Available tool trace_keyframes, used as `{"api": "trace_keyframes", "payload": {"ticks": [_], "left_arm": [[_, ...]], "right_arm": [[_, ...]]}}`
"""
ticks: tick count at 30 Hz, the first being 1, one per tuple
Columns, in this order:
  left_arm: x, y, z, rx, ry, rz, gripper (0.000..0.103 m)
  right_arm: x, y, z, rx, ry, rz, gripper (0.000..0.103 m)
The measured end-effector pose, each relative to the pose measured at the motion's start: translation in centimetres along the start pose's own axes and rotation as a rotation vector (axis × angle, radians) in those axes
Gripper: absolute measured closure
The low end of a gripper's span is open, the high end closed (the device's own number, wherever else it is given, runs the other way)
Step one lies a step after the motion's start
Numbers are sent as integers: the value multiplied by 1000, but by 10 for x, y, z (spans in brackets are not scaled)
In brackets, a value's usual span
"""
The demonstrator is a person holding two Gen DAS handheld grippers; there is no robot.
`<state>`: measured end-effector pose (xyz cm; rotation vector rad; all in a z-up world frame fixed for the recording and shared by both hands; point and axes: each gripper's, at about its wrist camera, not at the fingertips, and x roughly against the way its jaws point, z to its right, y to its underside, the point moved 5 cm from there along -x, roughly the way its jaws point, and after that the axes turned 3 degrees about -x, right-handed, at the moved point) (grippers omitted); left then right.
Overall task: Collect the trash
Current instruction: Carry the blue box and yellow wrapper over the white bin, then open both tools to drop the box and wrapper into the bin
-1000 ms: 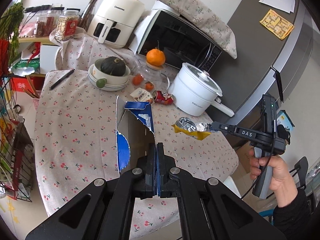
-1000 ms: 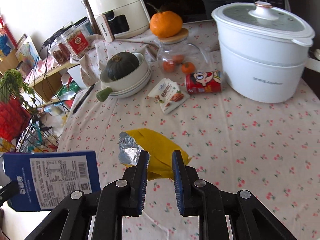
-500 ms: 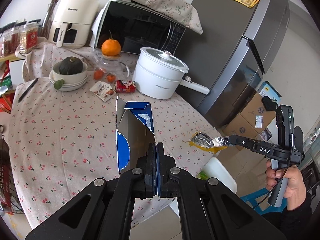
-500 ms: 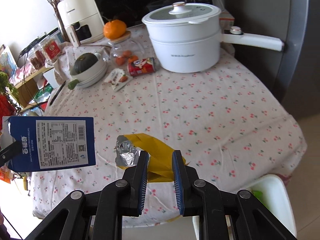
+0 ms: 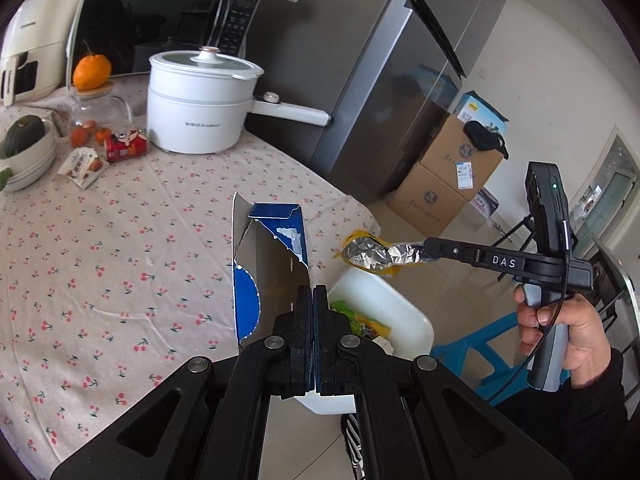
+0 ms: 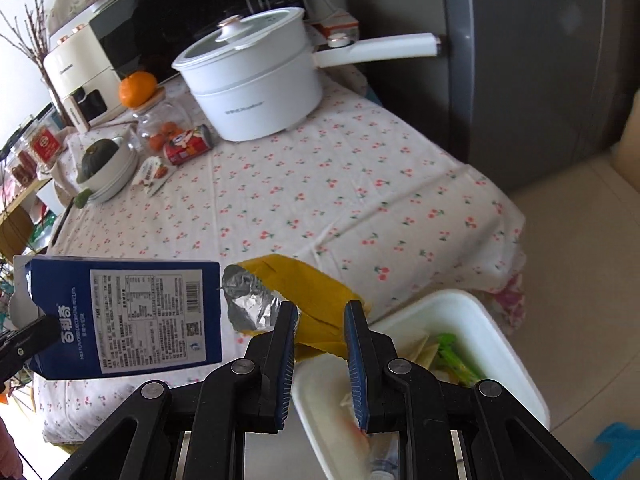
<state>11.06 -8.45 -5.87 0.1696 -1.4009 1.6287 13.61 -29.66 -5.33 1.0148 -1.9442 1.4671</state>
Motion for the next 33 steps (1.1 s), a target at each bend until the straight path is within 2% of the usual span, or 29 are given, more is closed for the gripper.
{"api": "trace_keyframes", "payload": {"ticks": [5,13,21,29,31,32,33], "left_arm": [[-42,11,43,-69,59,-76,103],[-112,44,84,-163,67,-220,103],[-156,61,85,-185,56,-288,103],[-168,65,74,-174,37,-351,101],[-161,62,71,-177,25,-348,92],[-155,60,70,-180,19,-342,77],[-149,57,68,-181,11,-332,57]], "right_arm": [[0,11,45,-48,82,-35,81],[-3,28,105,-121,173,-102,81],[-13,41,130,-140,214,-170,81],[-16,44,134,-140,228,-191,81],[-19,44,135,-146,231,-196,81],[-19,44,135,-147,233,-197,81],[-19,44,135,-146,237,-198,81]]}}
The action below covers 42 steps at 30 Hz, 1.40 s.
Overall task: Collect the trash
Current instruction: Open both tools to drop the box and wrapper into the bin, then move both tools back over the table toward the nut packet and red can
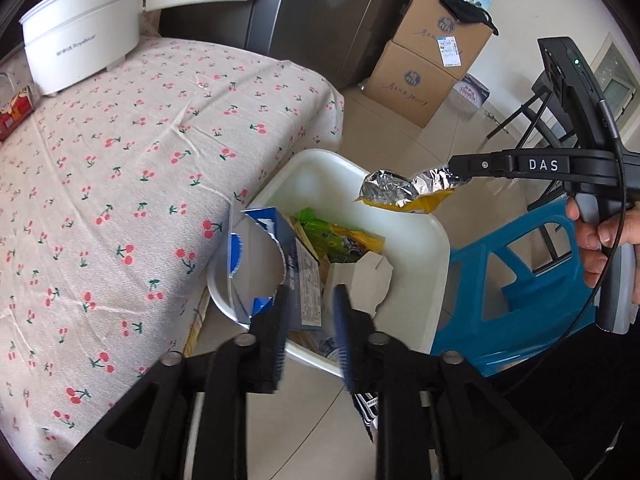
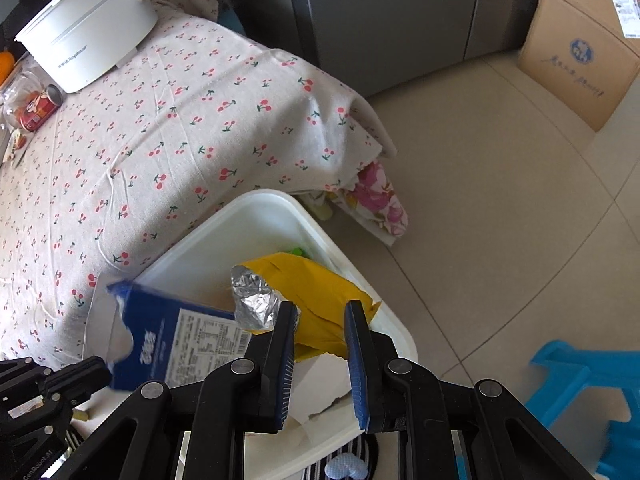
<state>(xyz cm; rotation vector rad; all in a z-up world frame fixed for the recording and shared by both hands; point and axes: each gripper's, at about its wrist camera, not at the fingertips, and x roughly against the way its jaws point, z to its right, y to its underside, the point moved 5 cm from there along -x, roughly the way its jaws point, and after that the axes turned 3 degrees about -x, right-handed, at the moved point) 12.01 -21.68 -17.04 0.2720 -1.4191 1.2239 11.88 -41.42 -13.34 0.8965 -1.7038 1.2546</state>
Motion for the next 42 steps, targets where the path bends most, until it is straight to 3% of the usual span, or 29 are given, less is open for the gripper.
{"api": "trace_keyframes", "payload": {"ticks": [2,15,21,23,25,26,42], "left_arm": [[15,0,-6,9,-19,23,41],[101,17,-72,124,-192,81,18],[129,30,-99,179,-238,99,15],[137,33,-107,200,-239,108,15],[144,37,-113,221,-240,116,15],[148,38,-116,232,-241,120,15],[213,44,-186,403,-310,248,10]], "right_arm": [[-1,1,-1,2,7,-1,81],[-13,5,-19,23,36,-33,81],[-17,7,-32,40,37,-51,79],[-17,7,-36,30,19,-53,69],[-16,5,-40,19,8,-44,50],[-14,4,-43,18,4,-36,49],[1,-13,-123,114,-25,67,34]]}}
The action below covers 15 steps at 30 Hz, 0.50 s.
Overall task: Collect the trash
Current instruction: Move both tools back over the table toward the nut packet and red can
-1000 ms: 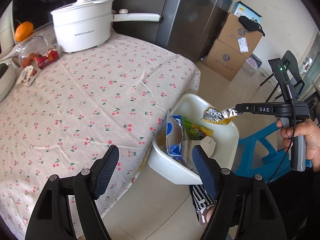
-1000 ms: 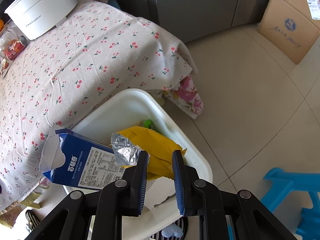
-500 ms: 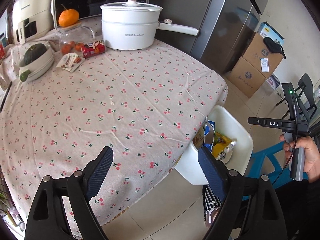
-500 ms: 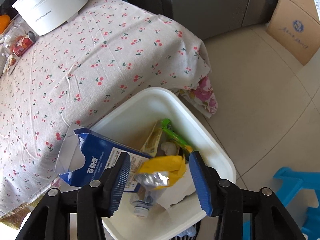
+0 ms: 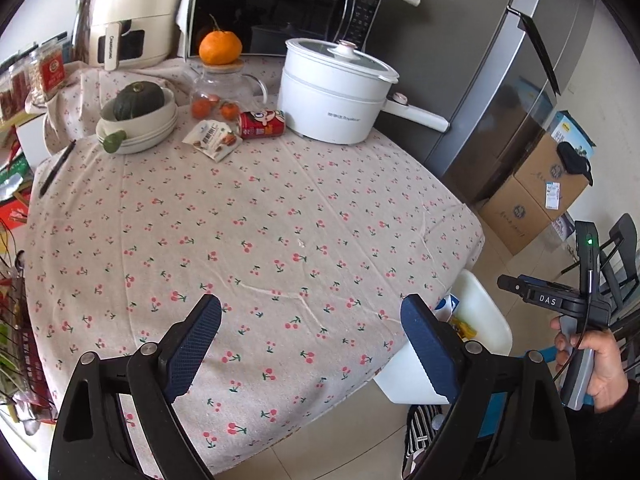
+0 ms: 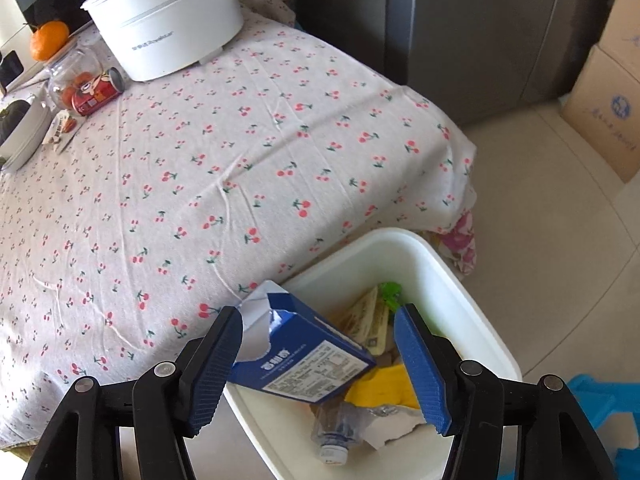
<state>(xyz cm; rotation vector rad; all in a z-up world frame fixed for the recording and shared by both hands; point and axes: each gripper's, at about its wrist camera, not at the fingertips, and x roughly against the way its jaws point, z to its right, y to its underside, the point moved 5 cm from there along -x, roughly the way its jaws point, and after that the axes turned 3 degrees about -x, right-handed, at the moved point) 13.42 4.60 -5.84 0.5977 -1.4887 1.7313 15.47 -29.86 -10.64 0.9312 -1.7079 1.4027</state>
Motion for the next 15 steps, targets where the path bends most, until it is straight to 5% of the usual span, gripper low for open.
{"api": "trace_keyframes", "payload": {"ticks": [15], "left_arm": [[-3,-40,-99,161,-138,63,0]], "right_arm": [[-18,-62,-104,150,-52,52,26]]}}
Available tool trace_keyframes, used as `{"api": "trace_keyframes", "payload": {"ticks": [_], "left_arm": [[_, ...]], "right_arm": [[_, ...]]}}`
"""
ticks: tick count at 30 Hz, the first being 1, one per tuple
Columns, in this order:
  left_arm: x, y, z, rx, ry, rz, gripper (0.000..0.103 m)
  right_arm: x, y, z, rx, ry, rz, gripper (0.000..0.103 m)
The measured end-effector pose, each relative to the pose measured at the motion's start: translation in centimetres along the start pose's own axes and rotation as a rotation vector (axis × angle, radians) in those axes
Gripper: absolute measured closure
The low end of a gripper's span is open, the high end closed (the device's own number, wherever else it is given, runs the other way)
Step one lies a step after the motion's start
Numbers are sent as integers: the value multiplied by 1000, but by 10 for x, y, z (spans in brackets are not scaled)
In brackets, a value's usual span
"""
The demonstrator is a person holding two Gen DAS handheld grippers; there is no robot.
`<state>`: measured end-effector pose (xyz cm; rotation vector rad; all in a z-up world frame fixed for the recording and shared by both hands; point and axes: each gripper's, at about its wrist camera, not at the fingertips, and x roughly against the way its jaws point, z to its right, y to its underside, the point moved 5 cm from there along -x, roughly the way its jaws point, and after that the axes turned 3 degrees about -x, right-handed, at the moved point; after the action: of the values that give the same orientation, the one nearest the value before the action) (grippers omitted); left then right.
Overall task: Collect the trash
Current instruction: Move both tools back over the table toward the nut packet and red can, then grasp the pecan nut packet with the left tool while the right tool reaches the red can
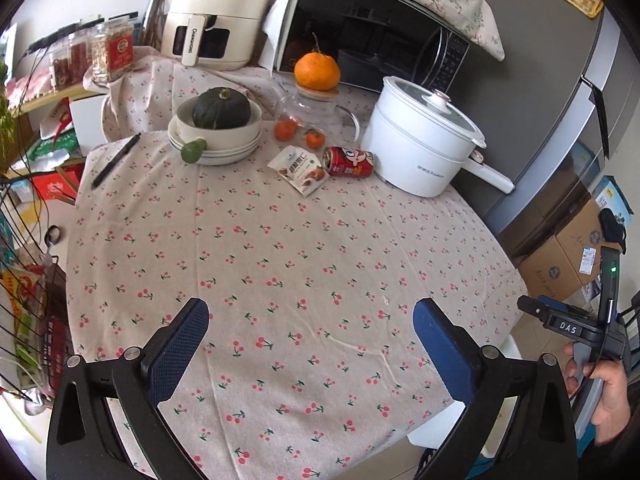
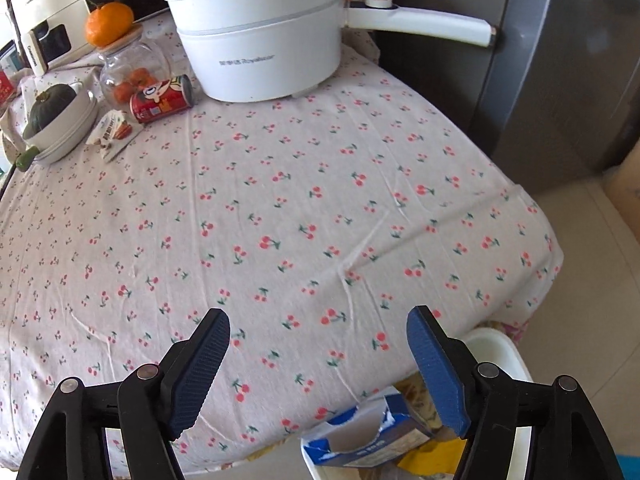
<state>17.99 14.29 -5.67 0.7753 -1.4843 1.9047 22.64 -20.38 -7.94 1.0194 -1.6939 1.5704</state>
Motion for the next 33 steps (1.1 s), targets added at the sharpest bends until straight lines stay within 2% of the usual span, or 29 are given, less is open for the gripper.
{"api": "trace_keyframes", "payload": {"ticks": [3,8,11,16,20,25,28,31,33], "left_arm": [[-18,-10,-18,1,-42,-16,0],[-63,-33,-33,-18,-10,-63,0],[-94,-52,-35,-21,-16,-70,0],[-148,-96,-36,-6,90,-6,0],[-193,-126,-39,-62,150,43,3],[-245,-140,-55,-23,210,47,14],[-265,-142,-58,-25,215,44,19],[-280,-143,-57,-16,234,34,30],[-288,-143,-55,-19,237,19,48]], "right_arm": [[-4,-21,-16,16,-20,17,23],[-17,-52,-39,40,-56,55,20],[-33,-63,-51,56,-76,51,19],[-61,-79,-65,98,-87,34,19],[-79,-89,-67,115,-101,37,19],[-98,-97,-60,106,-125,42,19],[-110,-96,-55,104,-127,33,19],[-121,-95,-51,112,-126,20,19],[-127,-93,-51,119,-125,12,19]]}}
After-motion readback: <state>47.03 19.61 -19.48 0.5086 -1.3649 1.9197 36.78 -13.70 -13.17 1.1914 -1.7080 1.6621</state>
